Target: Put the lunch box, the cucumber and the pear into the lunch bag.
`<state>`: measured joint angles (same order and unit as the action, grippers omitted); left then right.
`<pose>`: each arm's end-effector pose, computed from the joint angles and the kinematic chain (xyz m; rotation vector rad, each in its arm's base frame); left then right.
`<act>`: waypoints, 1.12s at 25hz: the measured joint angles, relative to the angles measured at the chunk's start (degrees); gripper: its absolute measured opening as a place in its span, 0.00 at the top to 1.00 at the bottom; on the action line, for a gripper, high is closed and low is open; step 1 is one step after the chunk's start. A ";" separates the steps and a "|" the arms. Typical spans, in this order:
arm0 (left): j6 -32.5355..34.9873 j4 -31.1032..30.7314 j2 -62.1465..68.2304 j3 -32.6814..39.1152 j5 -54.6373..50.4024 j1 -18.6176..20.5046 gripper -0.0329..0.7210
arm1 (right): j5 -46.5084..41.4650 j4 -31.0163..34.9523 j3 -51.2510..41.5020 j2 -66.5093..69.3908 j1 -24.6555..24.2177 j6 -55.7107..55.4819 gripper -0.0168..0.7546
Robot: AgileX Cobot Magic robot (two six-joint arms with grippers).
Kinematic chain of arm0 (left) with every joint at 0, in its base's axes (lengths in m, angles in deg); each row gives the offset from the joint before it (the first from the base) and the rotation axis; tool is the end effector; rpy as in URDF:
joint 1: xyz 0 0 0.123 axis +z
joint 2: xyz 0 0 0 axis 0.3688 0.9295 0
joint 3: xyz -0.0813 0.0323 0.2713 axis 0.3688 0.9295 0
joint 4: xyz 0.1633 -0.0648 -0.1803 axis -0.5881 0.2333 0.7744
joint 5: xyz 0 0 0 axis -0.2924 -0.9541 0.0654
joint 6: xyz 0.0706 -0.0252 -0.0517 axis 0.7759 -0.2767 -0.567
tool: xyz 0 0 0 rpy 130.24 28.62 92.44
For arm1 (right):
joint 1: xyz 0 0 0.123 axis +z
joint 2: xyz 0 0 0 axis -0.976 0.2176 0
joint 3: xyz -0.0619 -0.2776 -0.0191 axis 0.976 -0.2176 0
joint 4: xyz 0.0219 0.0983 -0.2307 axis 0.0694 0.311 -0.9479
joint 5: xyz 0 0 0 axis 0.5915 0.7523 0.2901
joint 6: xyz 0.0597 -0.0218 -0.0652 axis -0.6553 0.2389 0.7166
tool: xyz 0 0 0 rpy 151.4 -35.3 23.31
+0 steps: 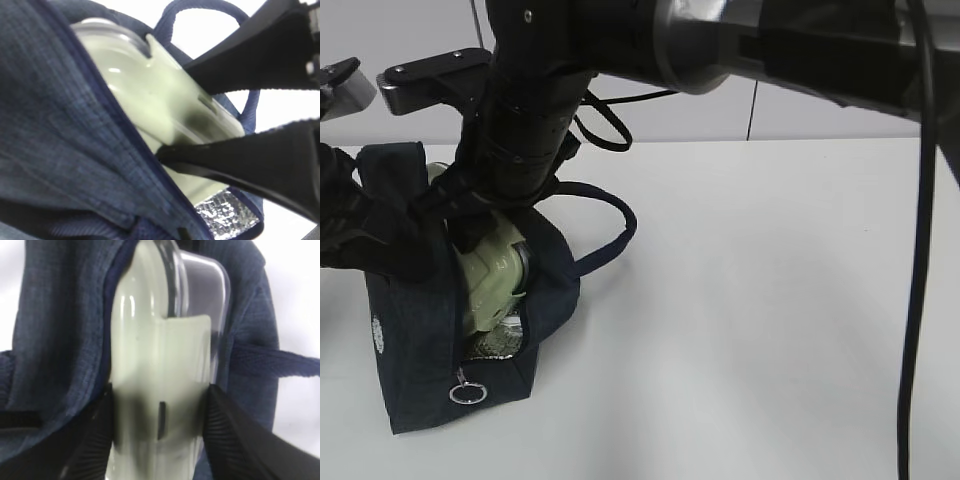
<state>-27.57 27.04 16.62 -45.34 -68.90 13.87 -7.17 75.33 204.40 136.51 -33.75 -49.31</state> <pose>0.2551 -0.0746 0.2573 0.5276 2.6691 -0.6091 0.3456 0.3479 0.2612 -1.1207 2.4141 0.4226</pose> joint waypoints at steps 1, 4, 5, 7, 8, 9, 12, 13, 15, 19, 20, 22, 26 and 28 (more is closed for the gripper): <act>0.00 0.00 0.00 0.00 0.00 0.00 0.96 | 0.00 0.64 0.00 0.00 0.00 0.00 0.43; 0.00 0.00 0.00 0.00 0.00 0.00 0.96 | 0.00 2.16 0.08 0.00 0.00 0.00 0.41; 0.00 0.00 0.00 0.00 0.00 0.00 0.96 | -0.38 2.37 0.23 0.03 0.00 0.36 0.40; 0.00 0.06 0.00 0.00 -0.12 0.00 0.96 | -1.31 2.37 0.91 0.12 0.10 0.68 0.40; 0.00 0.18 0.00 0.00 -0.11 0.00 0.96 | -1.83 2.23 1.40 0.24 0.04 0.76 0.40; 0.00 0.25 0.00 0.00 -0.11 0.00 0.96 | -2.75 1.99 2.15 0.45 0.04 0.82 0.40; 0.00 0.43 0.00 0.00 -0.05 0.00 0.96 | -5.62 1.15 5.18 0.70 0.14 1.05 0.37; 0.00 0.59 0.00 0.00 -0.05 0.00 0.96 | -6.32 0.81 6.74 0.70 0.14 1.10 0.34; 0.00 1.06 0.00 0.00 0.15 0.00 0.96 | -7.46 -0.10 9.54 0.70 0.18 1.18 0.29; 0.00 1.52 0.00 0.00 0.08 0.00 0.96 | -9.67 -2.70 12.01 0.48 -0.14 0.48 0.25; 0.00 1.52 0.00 0.00 0.08 0.00 0.96 | -10.09 -2.91 11.98 0.48 -0.25 0.45 0.25; 0.00 1.57 0.00 0.00 0.24 0.00 0.96 | -10.76 -3.04 11.98 0.48 -0.66 0.36 0.25; 0.00 1.34 0.00 0.00 0.24 0.00 0.96 | -12.39 -5.43 11.98 0.48 -1.03 -0.95 0.25; 0.00 1.34 0.00 0.00 0.24 0.00 0.96 | -13.49 -5.35 11.98 0.48 -2.01 -1.67 0.25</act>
<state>-27.57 28.38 16.62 -45.34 -68.66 13.87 -20.65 69.98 216.38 137.00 -35.75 -50.98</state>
